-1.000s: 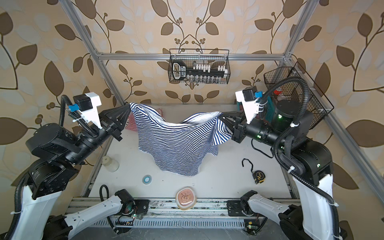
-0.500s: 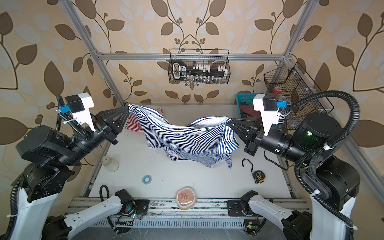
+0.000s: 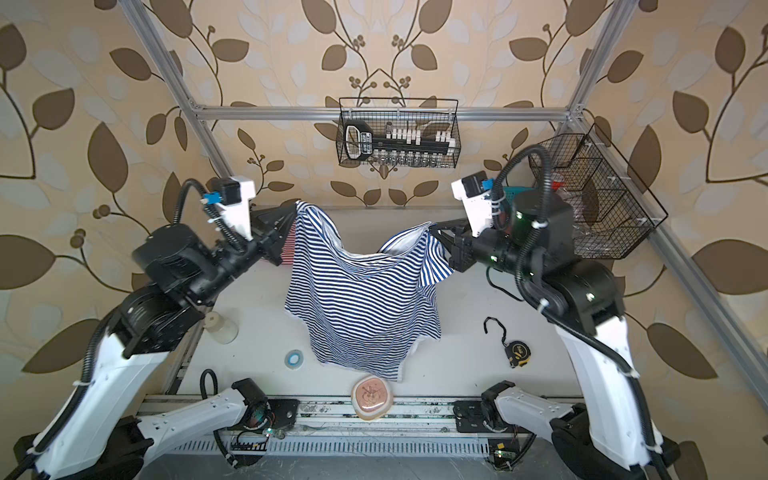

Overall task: Fold and stack the tank tops
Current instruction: 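Lay the blue top down on the table and open both grippers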

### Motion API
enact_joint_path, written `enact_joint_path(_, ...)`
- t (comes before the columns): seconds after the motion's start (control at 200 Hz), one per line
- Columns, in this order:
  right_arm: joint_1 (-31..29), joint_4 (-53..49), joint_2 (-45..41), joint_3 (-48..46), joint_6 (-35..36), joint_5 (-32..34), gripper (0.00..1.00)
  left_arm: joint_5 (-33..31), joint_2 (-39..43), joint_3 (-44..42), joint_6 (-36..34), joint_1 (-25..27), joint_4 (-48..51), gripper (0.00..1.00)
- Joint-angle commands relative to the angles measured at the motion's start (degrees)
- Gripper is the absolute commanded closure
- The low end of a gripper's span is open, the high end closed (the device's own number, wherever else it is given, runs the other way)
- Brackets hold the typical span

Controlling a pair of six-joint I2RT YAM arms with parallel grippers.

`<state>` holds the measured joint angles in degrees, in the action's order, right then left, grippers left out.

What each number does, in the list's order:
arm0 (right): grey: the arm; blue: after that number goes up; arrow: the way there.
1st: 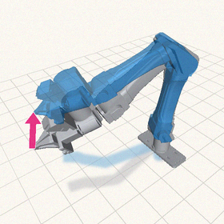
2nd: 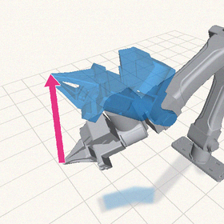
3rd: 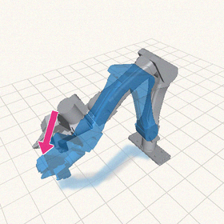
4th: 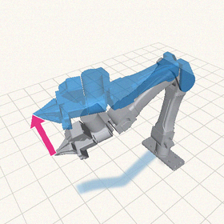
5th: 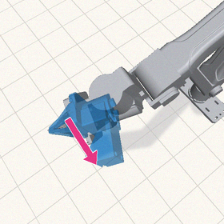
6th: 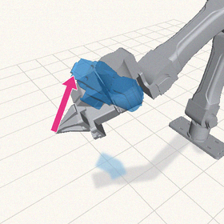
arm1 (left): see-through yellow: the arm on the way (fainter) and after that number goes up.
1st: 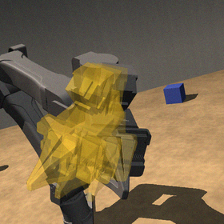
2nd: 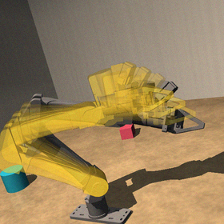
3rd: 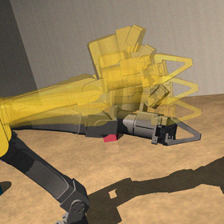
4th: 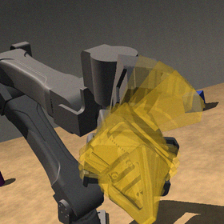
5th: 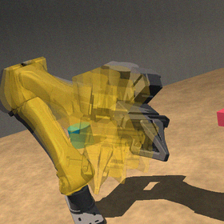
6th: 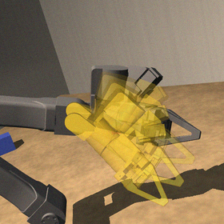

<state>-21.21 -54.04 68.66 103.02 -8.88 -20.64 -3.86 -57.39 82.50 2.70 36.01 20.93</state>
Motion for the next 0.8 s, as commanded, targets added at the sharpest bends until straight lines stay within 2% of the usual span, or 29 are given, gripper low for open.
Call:
enact_joint_path(0.0,3.78,4.29,3.94,-5.35,-0.75,-2.22,1.0,-6.86,-4.55,-4.16,-0.51,-0.13,-4.67,1.0)
enact_joint_path(0.07,5.11,7.21,5.9,-8.18,-1.28,-1.26,1.0,-8.42,-8.27,-6.2,0.36,-1.64,-6.8,1.0)
enact_joint_path(0.375,7.92,13.43,20.03,-12.48,-2.18,-0.41,1.0,-5.87,-26.05,-8.03,5.69,-11.23,-19.74,1.0)
enact_joint_path(0.795,12.5,18.19,40.1,-7.54,-5.52,-3.3,1.0,-1.5,-54.82,13.51,8.08,-14.46,-18.38,1.0)
